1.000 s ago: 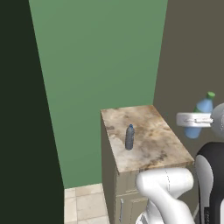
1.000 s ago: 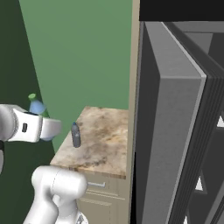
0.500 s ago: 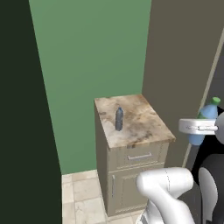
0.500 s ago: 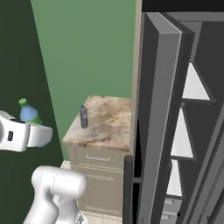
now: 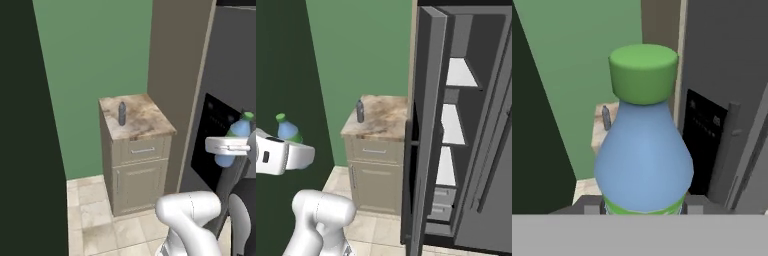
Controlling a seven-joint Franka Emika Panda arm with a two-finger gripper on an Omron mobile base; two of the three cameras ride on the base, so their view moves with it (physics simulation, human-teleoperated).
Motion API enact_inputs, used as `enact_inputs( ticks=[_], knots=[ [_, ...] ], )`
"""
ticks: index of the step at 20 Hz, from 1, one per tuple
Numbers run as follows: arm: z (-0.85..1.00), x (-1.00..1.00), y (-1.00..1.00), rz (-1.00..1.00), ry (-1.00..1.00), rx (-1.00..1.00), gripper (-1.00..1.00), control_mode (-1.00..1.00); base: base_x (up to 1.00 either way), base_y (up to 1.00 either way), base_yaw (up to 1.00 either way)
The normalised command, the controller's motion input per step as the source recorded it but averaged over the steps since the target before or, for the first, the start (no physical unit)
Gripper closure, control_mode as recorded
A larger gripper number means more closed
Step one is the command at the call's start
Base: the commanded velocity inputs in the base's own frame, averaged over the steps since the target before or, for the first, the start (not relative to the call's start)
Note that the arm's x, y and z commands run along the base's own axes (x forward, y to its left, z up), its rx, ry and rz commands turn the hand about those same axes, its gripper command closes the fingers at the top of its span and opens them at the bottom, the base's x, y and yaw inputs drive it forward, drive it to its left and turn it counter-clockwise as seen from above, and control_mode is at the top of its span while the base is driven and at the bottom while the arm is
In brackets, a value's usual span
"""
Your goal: Take the bottled waters from the counter and place them in the freezer to freeze. Close the freezer door after placing the bottles.
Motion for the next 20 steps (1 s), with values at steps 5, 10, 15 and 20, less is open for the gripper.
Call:
enact_inputs(
  ticks=[5, 10, 15, 20],
  knots=[
    [0.0, 0.0, 0.0, 0.0, 0.0, 0.0, 1.0, 1.0, -0.7, -0.12, -0.01],
    [0.0, 0.0, 0.0, 0.0, 0.0, 0.0, 1.0, 1.0, -0.35, -0.56, 0.0],
    [0.0, 0.0, 0.0, 0.0, 0.0, 0.0, 1.0, 1.0, -0.01, -0.7, 0.01],
    [0.0, 0.0, 0.0, 0.0, 0.0, 0.0, 1.0, 1.0, 0.0, -0.69, 0.03]
  ],
)
